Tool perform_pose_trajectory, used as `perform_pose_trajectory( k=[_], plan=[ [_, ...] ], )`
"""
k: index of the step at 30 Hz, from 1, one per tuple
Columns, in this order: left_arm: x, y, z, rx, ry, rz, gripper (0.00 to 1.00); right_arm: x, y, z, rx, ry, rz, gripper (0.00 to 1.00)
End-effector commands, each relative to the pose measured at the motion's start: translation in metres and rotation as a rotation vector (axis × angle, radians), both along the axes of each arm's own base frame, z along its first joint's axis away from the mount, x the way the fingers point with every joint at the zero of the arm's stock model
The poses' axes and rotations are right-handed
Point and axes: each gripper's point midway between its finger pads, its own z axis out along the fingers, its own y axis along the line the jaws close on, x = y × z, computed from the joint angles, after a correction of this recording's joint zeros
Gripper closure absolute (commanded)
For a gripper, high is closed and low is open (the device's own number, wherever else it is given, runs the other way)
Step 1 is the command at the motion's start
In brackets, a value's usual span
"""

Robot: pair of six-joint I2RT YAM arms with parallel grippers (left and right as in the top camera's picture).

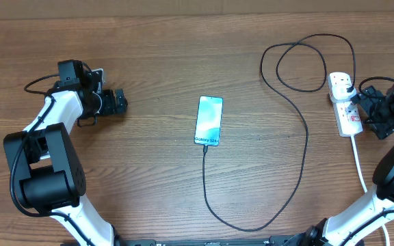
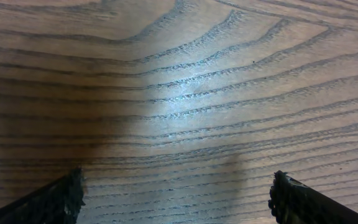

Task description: Plug charger to phone and switch on socket

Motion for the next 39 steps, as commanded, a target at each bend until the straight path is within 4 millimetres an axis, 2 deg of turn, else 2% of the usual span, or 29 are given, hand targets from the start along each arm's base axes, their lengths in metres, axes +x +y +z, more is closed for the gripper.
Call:
perform_pose_trajectory(
  k=[1, 9, 30, 34, 39],
  plan=[
    [0.003, 0.003, 0.01, 0.006, -0.023, 0.016, 0.01, -0.002, 0.021, -0.013, 0.033, 0.037, 0.074, 0.0],
    [0.003, 0.002, 0.01, 0.006, -0.022, 0.015, 0.0, 0.001, 0.019, -0.013, 0.022, 0.023, 0.074, 0.0],
    [0.003, 0.003, 0.01, 0.006, -0.022, 0.016, 0.0, -0.014, 0.025, -0.013, 0.053, 0.082, 0.096, 0.0],
    [0.003, 0.003, 0.01, 0.006, -0.022, 0.015, 0.0, -0.017, 0.013, 0.011, 0.028, 0.045, 0.069, 0.06],
    [0.003, 0.003, 0.01, 0.006, -0.022, 0.016, 0.0, -0.015, 0.011, 0.057, -0.025, -0.045, 0.095, 0.02]
  ],
)
